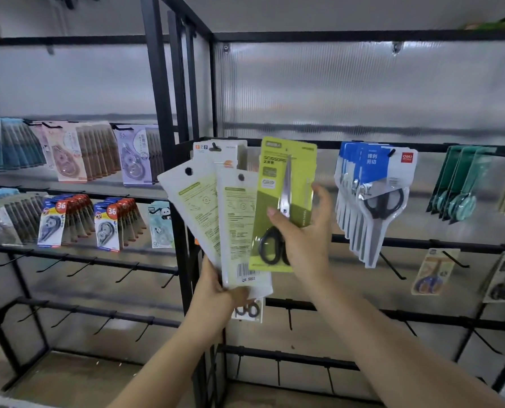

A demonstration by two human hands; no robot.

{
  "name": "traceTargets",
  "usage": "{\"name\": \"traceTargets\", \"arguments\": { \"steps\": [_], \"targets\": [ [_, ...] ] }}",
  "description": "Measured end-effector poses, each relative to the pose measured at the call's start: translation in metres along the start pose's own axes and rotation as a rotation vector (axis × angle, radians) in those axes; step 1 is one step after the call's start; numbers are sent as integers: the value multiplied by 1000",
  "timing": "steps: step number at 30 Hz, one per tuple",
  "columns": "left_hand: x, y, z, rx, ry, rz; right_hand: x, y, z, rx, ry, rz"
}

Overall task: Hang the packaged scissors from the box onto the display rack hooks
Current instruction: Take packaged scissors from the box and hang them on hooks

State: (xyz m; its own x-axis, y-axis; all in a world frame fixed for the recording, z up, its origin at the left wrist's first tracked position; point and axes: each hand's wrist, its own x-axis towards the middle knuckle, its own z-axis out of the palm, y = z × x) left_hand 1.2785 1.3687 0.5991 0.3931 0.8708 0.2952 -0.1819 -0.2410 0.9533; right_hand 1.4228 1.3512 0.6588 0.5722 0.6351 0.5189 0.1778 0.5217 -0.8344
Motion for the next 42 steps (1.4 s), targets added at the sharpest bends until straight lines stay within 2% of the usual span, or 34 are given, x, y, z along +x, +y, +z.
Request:
{"name": "traceTargets", "arguments": {
  "steps": [9,16,24,27,31,33,34,37,39,42],
  "targets": [
    [1,-3,0,-26,24,-35,52,1,-1,-475,-45,18],
    [1,-7,-1,-105,63,-42,61,16,-1,-620,-70,-8],
    [-3,-7,-9,-87,69,-70,66,48,-10,-808,-65,-58],
    [-2,-7,-12,-113,61,-83,57,52,-8,-728,-79,16],
    [-1,-5,-21,-152,64,-96,24,55,-6,-899,-37,60],
    [-1,-5,-23,-146,54,-87,6,50,-10,-741,-14,28],
    [-1,-4,-24,-142,49,-79,-1,46,-12,-594,-56,56],
    [1,-2,-17,-132,10,-60,-15,24,-14,-149,-388,338],
    [2,-1,-11,-138,-24,-47,-18,19,-16,-26,-495,433],
    [4,-2,-4,-153,-68,-71,-19,14,-19,50,-474,455]
  ]
}}
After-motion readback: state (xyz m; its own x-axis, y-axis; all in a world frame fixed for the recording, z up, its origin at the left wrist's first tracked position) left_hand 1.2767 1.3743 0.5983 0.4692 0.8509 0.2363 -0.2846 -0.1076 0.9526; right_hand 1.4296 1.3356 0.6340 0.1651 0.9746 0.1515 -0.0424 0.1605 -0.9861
